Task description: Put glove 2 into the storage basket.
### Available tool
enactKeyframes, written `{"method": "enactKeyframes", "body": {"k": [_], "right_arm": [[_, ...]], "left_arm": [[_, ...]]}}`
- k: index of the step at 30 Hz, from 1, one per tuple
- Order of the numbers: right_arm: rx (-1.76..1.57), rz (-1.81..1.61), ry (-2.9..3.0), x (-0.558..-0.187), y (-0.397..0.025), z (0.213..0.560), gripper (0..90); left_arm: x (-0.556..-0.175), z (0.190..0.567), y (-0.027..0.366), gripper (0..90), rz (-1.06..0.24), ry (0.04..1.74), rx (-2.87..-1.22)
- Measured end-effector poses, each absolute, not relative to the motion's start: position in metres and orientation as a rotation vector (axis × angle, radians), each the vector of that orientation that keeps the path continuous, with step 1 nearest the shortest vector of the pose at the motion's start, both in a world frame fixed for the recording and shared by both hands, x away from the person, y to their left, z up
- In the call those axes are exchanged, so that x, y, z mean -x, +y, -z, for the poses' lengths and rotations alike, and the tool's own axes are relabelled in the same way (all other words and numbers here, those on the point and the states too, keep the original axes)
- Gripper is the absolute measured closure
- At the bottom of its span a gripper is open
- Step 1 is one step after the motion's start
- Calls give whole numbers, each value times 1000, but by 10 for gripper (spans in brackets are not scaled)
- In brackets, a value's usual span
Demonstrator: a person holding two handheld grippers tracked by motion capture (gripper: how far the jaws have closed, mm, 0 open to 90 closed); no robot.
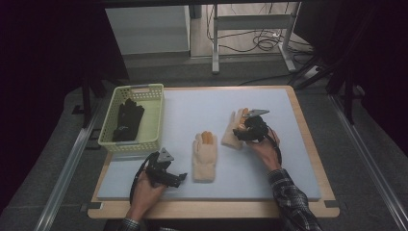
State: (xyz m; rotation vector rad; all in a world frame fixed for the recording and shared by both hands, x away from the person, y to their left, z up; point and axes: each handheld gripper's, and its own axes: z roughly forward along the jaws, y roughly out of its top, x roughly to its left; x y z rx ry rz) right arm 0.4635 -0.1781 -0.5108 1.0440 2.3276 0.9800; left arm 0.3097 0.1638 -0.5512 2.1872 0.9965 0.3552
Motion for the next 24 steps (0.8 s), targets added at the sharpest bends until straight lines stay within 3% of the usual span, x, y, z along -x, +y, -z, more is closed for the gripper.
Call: {"method": "enactKeyframes", "body": {"k": [8,10,11,13,24], "right_arm": [[-1091,-938,2324,-479,-181,526,354],[-1096,-974,2316,-479,-184,528,418],[-1094,-980,2321,-478,-185,527,513],[-1093,-970,2324,-477,-184,526,560],[-1073,-959,2319,-469,-181,513,605]], "left_arm": [[-310,551,164,2,-355,996,-2187],[-310,551,164,2,-355,996,-2187],[-310,551,164,2,-355,996,-2187],[-310,551,164,2,-355,996,-2187],[-310,551,164,2,-355,996,-2187]]}}
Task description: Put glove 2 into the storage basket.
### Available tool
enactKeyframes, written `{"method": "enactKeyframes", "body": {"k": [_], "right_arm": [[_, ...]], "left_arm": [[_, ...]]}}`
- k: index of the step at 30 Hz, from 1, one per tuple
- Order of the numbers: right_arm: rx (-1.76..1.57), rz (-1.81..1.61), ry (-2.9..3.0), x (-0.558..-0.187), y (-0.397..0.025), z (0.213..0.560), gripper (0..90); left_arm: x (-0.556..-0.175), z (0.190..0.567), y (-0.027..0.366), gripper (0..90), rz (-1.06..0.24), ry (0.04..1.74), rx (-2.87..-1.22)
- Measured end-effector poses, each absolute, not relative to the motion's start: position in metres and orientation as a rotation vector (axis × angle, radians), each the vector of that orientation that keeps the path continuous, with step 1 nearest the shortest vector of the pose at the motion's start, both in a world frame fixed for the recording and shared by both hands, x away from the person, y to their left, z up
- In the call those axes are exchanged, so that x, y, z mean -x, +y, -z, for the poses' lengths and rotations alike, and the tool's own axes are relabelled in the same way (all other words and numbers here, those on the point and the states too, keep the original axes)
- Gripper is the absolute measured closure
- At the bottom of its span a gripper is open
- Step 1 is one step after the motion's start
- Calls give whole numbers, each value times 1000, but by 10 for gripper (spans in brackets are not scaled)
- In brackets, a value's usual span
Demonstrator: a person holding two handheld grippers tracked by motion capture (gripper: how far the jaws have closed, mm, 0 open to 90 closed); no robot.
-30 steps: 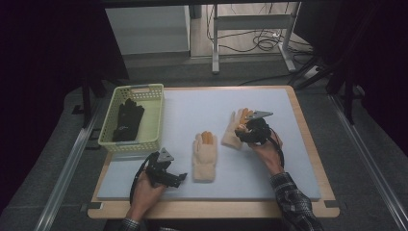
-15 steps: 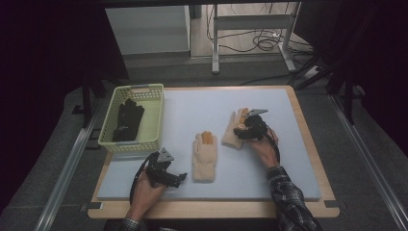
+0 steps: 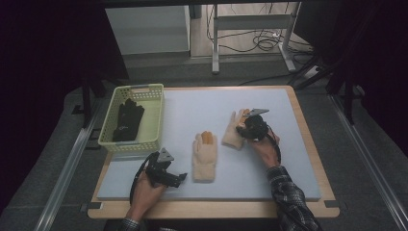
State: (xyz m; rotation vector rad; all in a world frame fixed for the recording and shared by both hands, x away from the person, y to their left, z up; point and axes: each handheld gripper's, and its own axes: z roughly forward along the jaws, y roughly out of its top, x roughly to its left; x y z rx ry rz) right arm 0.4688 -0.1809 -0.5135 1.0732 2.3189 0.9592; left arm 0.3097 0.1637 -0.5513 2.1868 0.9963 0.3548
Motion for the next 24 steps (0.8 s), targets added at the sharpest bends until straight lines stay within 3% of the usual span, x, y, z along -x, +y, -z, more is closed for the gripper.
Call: {"method": "enactKeyframes", "body": {"k": [24], "right_arm": [[-846,-1157,2423,-398,-162,441,601]], "left_arm": [[-310,551,164,2,-359,993,-2190]]}}
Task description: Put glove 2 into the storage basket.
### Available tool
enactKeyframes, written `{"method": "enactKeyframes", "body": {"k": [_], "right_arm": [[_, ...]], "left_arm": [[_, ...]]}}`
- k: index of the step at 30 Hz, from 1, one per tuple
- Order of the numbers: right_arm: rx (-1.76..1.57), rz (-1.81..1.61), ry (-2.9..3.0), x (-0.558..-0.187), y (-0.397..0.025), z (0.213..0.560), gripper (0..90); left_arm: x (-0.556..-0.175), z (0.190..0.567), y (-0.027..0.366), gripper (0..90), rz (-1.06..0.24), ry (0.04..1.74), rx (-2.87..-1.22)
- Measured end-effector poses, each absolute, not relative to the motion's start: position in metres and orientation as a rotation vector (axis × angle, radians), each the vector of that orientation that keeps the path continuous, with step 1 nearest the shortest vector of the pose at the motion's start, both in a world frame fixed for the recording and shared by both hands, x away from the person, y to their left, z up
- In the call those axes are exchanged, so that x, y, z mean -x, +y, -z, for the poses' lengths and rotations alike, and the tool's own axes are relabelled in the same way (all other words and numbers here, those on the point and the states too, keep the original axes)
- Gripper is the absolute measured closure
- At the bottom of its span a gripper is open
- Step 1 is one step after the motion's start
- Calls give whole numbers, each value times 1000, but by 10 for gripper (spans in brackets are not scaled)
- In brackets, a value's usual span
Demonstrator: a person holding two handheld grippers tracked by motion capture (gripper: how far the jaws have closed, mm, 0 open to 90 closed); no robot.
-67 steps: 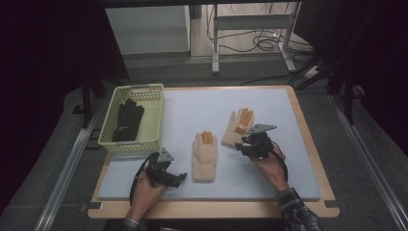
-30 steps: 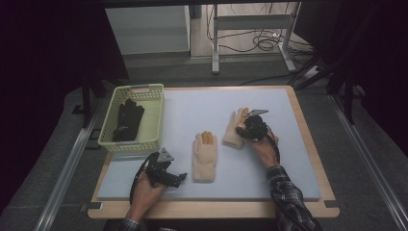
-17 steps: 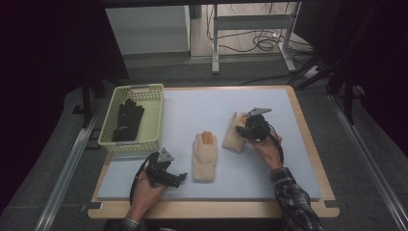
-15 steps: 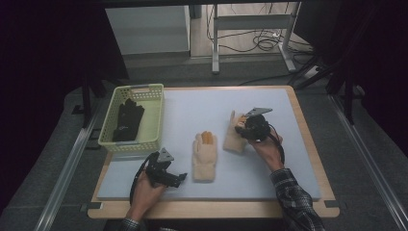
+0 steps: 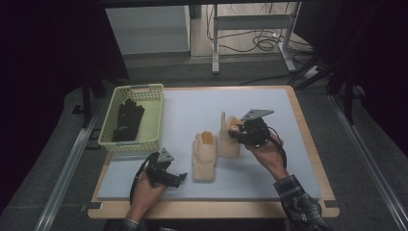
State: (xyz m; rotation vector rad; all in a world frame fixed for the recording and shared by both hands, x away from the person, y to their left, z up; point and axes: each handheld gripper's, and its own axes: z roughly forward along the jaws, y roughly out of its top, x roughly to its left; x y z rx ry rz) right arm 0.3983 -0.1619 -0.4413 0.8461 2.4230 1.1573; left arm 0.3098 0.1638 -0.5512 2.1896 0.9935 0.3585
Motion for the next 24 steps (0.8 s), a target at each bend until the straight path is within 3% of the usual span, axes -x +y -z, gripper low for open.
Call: {"method": "enactKeyframes", "body": {"k": [13,21,24], "right_arm": [[-666,-1255,2548,-366,-108,439,598],[-620,-1163,2603,-370,-81,482,572],[-641,-1102,2596,-373,-82,502,495]], "left_arm": [[-310,551,164,2,-358,995,-2187],[-310,551,164,2,-358,998,-2182],[-310,551,164,2,-358,998,-2183]]}}
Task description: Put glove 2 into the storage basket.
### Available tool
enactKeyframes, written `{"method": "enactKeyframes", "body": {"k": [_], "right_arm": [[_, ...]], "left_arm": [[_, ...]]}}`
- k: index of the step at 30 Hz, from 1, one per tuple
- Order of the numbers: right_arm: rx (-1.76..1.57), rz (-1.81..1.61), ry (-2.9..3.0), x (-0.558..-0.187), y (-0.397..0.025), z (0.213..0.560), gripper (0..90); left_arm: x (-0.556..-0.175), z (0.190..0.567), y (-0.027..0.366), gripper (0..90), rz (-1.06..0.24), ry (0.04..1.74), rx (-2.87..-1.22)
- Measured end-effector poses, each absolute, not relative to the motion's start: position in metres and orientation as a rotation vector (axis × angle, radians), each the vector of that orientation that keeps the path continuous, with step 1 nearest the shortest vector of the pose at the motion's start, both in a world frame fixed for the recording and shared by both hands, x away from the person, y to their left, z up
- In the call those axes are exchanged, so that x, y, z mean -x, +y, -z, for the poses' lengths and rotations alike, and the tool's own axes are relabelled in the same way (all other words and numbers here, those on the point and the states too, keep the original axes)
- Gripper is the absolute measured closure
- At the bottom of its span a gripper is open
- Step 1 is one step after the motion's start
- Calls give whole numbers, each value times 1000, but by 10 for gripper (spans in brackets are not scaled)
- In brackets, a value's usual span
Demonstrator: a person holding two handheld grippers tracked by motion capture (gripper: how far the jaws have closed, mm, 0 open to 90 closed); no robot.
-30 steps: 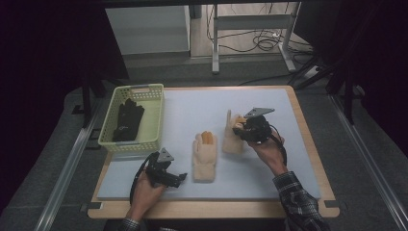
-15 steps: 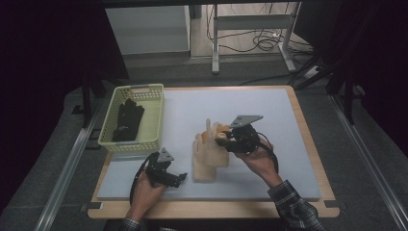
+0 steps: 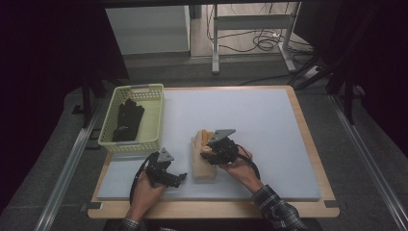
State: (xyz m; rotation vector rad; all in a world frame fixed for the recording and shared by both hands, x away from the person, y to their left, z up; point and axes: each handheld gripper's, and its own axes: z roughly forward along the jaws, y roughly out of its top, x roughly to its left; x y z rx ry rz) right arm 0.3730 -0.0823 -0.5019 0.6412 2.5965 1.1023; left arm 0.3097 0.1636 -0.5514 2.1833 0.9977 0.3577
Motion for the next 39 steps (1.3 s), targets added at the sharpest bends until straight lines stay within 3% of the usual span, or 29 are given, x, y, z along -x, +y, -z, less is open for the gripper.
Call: {"method": "enactKeyframes", "body": {"k": [9,16,19,23,26,28,32,39], "right_arm": [[-712,-1140,2592,-376,-89,505,363],[-735,-1170,2538,-372,-108,488,356],[-744,-1139,2543,-370,-118,491,433],[-775,-1127,2574,-365,-132,502,651],[-778,-1127,2593,-363,-135,507,708],[-776,-1111,2610,-357,-138,513,809],[-769,-1137,2634,-352,-140,517,879],[-739,-1170,2665,-340,-140,521,885]], "left_arm": [[-310,551,164,2,-357,997,-2184],[-310,551,164,2,-356,998,-2183],[-310,551,164,2,-357,996,-2188],[-307,550,163,2,-391,1006,-2188],[-305,548,164,4,-393,1033,-2195],[-301,544,170,2,-437,1066,-2187],[-300,545,179,2,-429,1104,-2174],[-298,553,194,4,-400,1144,-2121]]}}
